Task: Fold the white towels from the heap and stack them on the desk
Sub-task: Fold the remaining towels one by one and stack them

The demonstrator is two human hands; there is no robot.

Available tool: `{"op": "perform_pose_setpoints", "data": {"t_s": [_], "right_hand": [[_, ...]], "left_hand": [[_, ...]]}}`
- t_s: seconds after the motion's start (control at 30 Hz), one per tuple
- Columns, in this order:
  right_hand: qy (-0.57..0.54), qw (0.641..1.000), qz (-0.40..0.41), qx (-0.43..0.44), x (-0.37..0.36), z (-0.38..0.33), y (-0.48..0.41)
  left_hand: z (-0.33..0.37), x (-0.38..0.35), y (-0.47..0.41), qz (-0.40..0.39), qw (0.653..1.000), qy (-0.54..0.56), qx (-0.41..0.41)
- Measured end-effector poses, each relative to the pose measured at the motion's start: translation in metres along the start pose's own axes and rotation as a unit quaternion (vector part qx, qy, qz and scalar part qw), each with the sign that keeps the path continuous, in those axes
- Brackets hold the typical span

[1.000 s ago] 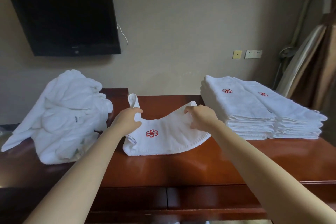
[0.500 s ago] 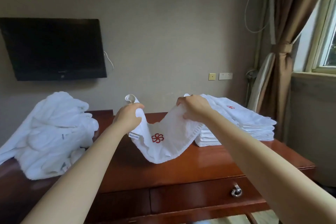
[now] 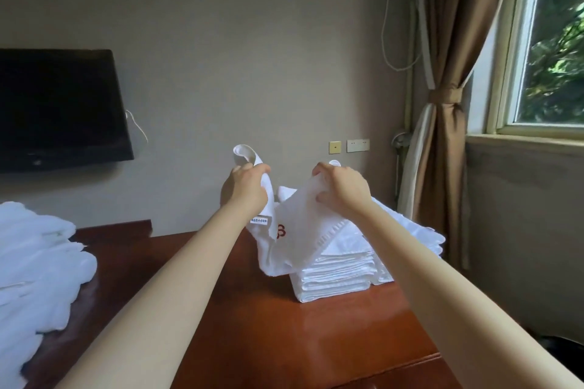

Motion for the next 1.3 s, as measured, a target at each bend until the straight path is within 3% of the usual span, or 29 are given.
{"op": "perform_pose_setpoints", "data": {"t_s": [0.2,0.4,0.57,0.83,1.17,1.3], "right_hand": [[-0.080,0.996,0.022,-0.040,-0.043,0.052,-0.084],[-0.138,0.978,-0.004,-0.155,-0.072,0.109,-0.146],[-0.247,0.921,-0.007,-0.302,-0.090,0.159,-0.143],[-0.235,0.882,-0.063,-0.404,-0.067,0.187,-0.152],[-0.225,0.793,-0.085,-0.560,-0.094,0.189,-0.114],[-0.225,0.727,-0.111,-0.639,-0.115,0.183,-0.052]], "left_hand": [[0.016,-0.070,-0.101,0.011,0.999,-0.015,-0.030],[0.039,-0.137,-0.190,-0.028,0.996,-0.043,-0.080],[0.063,-0.182,-0.229,-0.101,0.991,-0.013,-0.085],[0.095,-0.211,-0.269,-0.231,0.968,-0.016,-0.093],[0.116,-0.265,-0.313,-0.285,0.943,-0.028,-0.168],[0.115,-0.292,-0.289,-0.297,0.936,-0.037,-0.185]]}}
Point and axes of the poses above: each hand's wrist, its own y-axis away from the middle knuckle, its own x-axis out of the back of the hand, z = x × y, the point moved 4 cm from there along -y, towards the middle knuckle, and after that the axes turned 14 degrees about y, right-handed, at the moved point
